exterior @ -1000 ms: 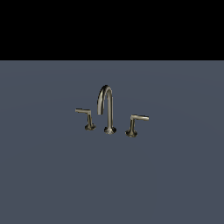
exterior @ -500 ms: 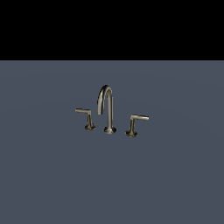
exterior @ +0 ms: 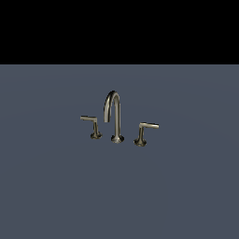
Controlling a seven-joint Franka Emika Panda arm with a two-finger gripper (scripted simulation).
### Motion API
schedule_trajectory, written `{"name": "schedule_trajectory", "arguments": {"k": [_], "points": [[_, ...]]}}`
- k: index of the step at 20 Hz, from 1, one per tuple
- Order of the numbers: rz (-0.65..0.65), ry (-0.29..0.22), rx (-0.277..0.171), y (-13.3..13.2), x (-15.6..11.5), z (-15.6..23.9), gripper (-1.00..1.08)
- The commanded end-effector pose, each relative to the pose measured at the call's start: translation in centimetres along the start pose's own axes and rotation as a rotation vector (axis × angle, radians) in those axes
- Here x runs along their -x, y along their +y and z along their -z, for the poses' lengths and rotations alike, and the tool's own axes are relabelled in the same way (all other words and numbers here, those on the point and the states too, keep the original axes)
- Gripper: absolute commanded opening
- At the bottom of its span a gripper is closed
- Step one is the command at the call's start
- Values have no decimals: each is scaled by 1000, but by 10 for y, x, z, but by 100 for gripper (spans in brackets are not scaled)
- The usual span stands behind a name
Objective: Turn on the faucet by rotating a designated handle.
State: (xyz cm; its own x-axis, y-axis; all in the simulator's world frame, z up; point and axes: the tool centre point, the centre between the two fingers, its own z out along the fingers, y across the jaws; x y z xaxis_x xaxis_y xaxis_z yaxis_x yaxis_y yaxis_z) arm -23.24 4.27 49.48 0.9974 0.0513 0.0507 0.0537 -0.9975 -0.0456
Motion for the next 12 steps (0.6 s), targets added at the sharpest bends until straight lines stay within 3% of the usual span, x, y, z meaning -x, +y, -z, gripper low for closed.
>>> {"name": "schedule_trajectory", "arguments": {"k": [1,12], "points": [[-19,-6,-15,-2,-6,-3,-100],[-217,-73,-133,-18,-58,-35,-100]]}}
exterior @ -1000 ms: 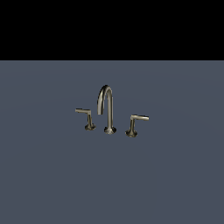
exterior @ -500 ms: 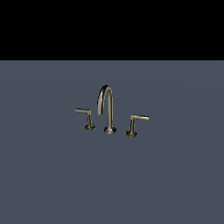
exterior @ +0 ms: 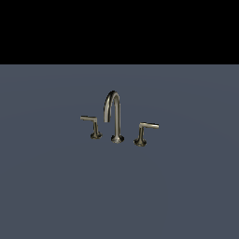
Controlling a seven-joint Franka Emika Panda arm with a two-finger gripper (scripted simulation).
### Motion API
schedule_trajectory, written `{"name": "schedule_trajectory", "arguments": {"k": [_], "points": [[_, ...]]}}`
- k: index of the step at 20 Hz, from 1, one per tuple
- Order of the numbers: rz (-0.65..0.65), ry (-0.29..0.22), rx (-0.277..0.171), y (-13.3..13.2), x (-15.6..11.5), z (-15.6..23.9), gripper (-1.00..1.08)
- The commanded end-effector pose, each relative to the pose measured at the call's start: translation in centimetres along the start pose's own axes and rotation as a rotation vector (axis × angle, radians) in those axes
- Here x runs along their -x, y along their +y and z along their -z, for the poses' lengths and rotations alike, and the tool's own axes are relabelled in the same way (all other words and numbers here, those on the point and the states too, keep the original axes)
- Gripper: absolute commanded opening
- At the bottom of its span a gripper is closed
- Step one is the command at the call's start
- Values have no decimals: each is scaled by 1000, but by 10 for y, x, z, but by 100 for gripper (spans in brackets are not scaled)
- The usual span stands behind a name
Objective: Turn on the faucet by rotating a designated handle.
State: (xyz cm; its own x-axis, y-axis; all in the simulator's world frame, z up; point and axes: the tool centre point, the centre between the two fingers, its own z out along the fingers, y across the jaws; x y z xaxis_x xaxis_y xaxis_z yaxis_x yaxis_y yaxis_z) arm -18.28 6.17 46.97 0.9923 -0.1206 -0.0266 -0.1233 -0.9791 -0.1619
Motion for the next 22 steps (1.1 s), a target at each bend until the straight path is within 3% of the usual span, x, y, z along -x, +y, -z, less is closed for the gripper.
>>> {"name": "schedule_trajectory", "arguments": {"k": [1,11,22], "points": [[-66,-23,-30,-6,-16,-11,-100],[-381,-119,-103,-31,-80,-72,-100],[-759,-185,-90,-46,-142,-157,-100]]}}
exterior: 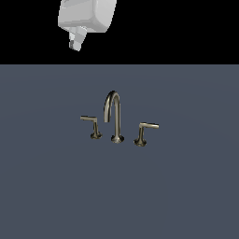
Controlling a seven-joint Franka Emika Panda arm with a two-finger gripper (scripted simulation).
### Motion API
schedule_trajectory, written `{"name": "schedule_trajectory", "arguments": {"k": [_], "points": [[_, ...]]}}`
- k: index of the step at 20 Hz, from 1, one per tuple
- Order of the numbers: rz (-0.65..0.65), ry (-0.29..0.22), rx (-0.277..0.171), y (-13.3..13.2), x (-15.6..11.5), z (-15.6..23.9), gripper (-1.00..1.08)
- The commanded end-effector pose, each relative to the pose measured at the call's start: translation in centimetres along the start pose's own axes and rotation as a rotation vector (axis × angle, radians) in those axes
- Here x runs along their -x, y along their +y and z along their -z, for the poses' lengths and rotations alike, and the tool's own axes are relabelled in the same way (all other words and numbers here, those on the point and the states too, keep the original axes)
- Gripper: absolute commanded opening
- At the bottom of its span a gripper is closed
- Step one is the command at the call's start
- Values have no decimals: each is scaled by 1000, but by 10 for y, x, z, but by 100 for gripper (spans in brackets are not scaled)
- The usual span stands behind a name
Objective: Turn on the faucet by rotating a designated handle.
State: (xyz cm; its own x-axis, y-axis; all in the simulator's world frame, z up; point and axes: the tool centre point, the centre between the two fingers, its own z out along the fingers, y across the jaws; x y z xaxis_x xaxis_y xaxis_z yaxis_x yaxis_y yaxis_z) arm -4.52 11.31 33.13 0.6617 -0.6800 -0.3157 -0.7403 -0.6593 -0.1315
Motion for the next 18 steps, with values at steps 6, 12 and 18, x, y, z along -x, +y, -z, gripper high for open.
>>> {"name": "schedule_trajectory", "arguments": {"k": [6,12,18], "points": [[-265,15,15,-25,-37,-57,-100],[-468,62,27,-39,-66,-103,-100],[-660,139,28,-48,-95,-145,-100]]}}
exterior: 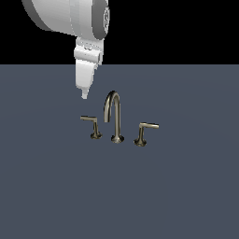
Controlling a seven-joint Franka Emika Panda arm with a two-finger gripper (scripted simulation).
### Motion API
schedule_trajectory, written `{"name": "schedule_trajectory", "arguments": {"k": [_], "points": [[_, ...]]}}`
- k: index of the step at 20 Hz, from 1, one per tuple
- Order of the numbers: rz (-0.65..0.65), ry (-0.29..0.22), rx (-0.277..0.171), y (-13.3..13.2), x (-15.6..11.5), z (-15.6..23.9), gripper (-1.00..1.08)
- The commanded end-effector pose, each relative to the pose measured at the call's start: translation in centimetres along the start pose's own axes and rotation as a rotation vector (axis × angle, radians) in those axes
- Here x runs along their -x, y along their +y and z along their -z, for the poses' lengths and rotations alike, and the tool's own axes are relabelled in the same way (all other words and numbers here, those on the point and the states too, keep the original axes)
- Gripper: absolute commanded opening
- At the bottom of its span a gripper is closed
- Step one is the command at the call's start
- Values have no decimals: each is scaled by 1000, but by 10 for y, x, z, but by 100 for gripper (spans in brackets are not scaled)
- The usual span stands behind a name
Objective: Turn on the faucet by rotating a designated handle.
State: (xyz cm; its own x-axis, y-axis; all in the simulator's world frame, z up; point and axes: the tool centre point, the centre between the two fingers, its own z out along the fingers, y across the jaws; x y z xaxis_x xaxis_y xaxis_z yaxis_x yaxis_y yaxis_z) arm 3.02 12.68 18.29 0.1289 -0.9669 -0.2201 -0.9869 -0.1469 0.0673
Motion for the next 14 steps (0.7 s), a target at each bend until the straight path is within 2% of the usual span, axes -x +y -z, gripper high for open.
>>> {"name": "schedule_trajectory", "arguments": {"k": [1,8,14], "points": [[-80,33,-9,-10,-6,-18,-100],[-259,126,-52,-31,-21,-57,-100],[-347,180,-89,-41,-28,-76,-100]]}}
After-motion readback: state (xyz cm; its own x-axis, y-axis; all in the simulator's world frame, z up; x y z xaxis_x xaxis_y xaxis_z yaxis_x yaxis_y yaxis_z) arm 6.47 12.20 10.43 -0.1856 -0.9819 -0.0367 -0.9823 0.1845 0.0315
